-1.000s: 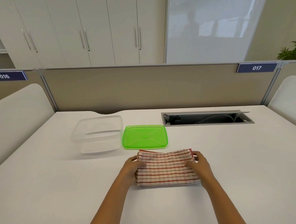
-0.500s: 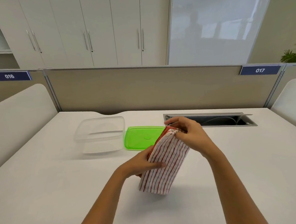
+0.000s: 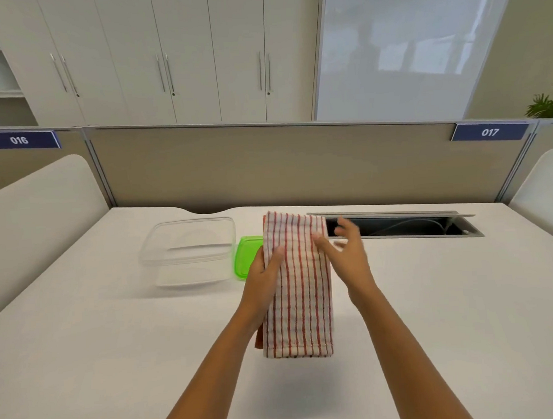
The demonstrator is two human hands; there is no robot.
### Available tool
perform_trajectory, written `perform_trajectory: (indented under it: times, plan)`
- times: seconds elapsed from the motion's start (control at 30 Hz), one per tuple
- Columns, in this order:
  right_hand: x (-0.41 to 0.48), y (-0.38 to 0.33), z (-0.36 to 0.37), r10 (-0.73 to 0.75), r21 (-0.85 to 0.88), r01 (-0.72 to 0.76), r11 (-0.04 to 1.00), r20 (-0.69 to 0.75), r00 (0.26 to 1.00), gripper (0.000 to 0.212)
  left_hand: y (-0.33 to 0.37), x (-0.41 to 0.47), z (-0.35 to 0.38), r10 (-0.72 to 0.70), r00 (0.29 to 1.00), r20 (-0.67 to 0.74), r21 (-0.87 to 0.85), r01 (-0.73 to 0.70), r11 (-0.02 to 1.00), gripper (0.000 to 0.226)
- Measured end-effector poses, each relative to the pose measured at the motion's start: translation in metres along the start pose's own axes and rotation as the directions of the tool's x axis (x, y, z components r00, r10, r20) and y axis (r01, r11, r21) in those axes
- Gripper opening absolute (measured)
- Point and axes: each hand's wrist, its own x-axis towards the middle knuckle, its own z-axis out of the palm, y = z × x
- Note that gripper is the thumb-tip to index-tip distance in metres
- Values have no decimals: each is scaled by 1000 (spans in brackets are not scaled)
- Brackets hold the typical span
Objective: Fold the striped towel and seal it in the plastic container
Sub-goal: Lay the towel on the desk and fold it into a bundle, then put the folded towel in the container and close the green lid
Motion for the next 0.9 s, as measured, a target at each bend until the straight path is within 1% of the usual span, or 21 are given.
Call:
perform_trajectory:
  times: [0.03,0.07,0.1,0.13,0.2,0.27,0.33,0.4,0.43,0.5,0.57,0.6,0.67,0.7,0.73,0.8,0.83,0.87,0.9]
  plan:
    - [-3,8,2,119,54,-126,991,110,987,66,1,3,-2,-28,1000,-13,-43,27,999,12]
    - [-8,16,5,200,87,-226,970,235,951,65,3,5,-4,-49,998,-25,-90,47,995,13]
    - [-13,22,7,240,98,-288,953,337,910,64,3,6,-6,-71,997,-40,-141,65,988,15]
    - [-17,28,11,250,100,-313,944,399,882,61,4,9,-7,-99,993,-58,-192,86,978,17]
    - [-23,37,18,233,88,-299,950,435,870,54,2,13,-10,-184,978,-94,-260,155,953,29]
    - [-26,42,24,210,71,-263,962,423,881,49,1,15,-14,-304,947,-104,-338,254,906,40]
    - [-24,42,27,192,55,-233,971,403,895,45,0,16,-21,-414,909,-51,-465,345,815,42]
    - [-17,38,26,169,21,-193,981,397,902,41,2,17,-30,-461,887,30,-580,391,715,39]
    - [-14,35,26,173,7,-193,981,412,895,43,3,19,-35,-470,881,49,-611,399,684,37]
    - [-10,31,26,224,19,-265,964,479,849,56,6,23,-44,-485,874,32,-635,393,665,35]
    - [-10,31,29,265,75,-377,923,586,766,65,11,27,-50,-492,871,-15,-668,357,652,38]
    - [-12,32,31,268,103,-425,899,638,722,65,13,30,-52,-493,869,-47,-688,330,647,41]
    - [-17,35,39,246,170,-508,844,719,650,52,18,37,-58,-484,865,-135,-719,250,648,43]
    - [-20,37,46,242,215,-558,801,737,631,45,20,40,-62,-475,861,-182,-736,201,646,45]
    - [-22,39,52,253,274,-620,735,737,627,39,23,42,-64,-464,858,-220,-755,151,638,46]
    - [-25,43,68,304,397,-739,544,727,615,32,29,45,-69,-436,857,-276,-794,51,605,44]
    - [-27,43,75,323,454,-769,450,720,614,27,31,46,-70,-421,859,-292,-808,14,589,40]
    - [-27,41,82,340,494,-781,382,711,615,21,33,47,-71,-408,861,-304,-815,-13,579,34]
    - [-26,38,88,357,516,-784,345,700,618,19,34,48,-72,-400,859,-320,-815,-34,578,30]
